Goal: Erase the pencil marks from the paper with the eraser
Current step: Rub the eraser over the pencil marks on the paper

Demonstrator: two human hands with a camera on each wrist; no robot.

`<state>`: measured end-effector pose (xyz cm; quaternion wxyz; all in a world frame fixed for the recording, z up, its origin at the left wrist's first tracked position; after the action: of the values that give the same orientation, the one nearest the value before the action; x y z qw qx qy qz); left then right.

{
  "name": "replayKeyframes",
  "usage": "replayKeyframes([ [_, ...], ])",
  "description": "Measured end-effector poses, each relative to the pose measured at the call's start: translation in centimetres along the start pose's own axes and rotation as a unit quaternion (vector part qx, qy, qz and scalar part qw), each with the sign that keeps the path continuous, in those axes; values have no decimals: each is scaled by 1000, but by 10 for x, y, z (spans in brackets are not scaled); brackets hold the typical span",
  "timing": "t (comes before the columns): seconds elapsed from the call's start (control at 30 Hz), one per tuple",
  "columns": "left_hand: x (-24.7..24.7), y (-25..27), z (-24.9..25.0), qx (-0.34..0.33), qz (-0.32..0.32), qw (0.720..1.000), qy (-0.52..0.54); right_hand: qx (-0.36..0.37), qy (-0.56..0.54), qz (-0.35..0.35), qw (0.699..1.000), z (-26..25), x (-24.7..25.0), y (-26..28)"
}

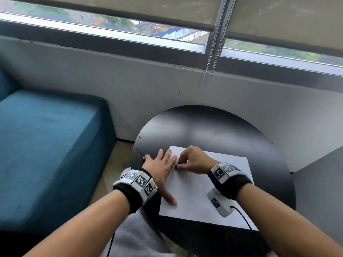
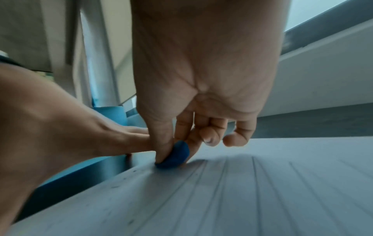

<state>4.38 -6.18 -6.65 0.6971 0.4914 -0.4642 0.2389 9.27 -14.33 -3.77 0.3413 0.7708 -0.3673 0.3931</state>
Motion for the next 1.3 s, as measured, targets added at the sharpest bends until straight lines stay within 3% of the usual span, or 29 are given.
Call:
replayKeyframes([
  [0.07, -1, 1, 0, 2, -1, 1000, -3, 6, -2, 5, 1000, -2, -7, 4],
  [0.23, -3, -1, 1, 10, -16, 1000, -16, 62, -22, -120, 991, -31, -51, 49],
  [0.43, -2, 1, 1, 8, -11, 1000, -19, 22, -24, -3, 999, -5, -15, 27],
  [0.6, -5, -1, 1, 13, -17, 999, -25, 57, -2, -135, 989, -32, -50, 61],
  [0.9, -6, -1, -3, 11, -10, 1000, -11, -68, 71, 9, 995, 27, 18, -27],
  [1.03, -6, -3, -4, 14, -7, 1000, -7, -33, 79, 7, 996, 5, 7, -3],
  [1.2, -7, -2, -4, 16, -13, 1000, -12, 23, 16, -83, 996, -15, -30, 47],
  [1.3, -6, -1, -5, 10, -8, 1000, -8, 0, -13, -25, 1000, 3, -22, 63],
])
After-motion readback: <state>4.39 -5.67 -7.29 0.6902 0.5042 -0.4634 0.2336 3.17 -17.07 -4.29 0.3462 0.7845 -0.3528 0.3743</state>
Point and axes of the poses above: each hand's wrist, its own y-axis away from the middle knuckle, its own x-axis out of the back of the hand, z = x × y, the point moved 10 cm from there along -y, towards the middle knuckle, and after that the axes turned 6 degrees about y, right-handed, at the moved point
